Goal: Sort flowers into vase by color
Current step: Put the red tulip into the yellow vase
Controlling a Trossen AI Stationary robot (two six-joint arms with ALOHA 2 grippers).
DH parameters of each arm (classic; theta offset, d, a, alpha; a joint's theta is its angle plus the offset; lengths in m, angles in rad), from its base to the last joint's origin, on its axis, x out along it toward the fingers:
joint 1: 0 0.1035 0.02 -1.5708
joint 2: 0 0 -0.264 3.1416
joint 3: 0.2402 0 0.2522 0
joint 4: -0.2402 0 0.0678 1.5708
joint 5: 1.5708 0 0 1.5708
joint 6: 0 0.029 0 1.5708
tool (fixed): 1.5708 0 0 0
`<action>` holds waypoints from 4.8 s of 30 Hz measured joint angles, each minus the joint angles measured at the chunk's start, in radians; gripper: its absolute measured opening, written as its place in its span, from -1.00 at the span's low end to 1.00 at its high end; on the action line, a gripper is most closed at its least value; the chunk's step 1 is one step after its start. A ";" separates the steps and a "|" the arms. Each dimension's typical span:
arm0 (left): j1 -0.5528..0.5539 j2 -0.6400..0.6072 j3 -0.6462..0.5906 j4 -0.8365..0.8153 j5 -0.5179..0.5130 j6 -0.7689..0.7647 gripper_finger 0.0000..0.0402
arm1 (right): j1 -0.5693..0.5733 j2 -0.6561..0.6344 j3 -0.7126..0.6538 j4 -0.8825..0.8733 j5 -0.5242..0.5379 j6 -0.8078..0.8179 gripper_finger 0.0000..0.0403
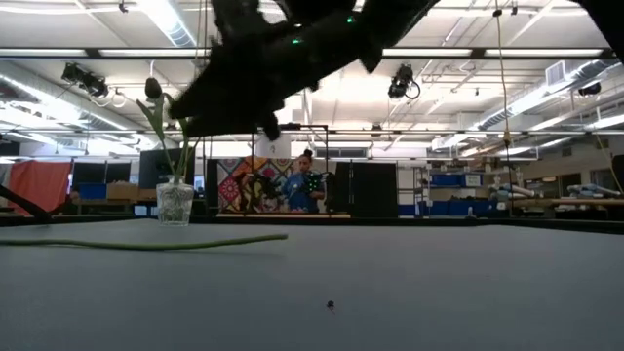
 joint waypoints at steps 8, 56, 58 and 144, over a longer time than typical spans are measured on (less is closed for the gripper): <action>0.014 -0.002 0.000 -0.061 0.159 -0.012 -0.26 | 0.057 0.245 0.201 0.078 0.085 -0.142 0.02; 0.011 -0.163 0.000 -0.177 0.193 -0.059 -0.26 | 0.004 0.098 0.580 -0.502 0.746 0.260 -0.99; 0.011 -0.182 0.000 -0.171 0.174 -0.059 -0.26 | -0.010 0.082 0.580 -0.502 0.756 0.294 -1.00; 0.011 -0.305 0.000 -0.130 0.441 0.557 -0.99 | 0.071 0.024 0.583 -0.385 0.503 0.538 -0.55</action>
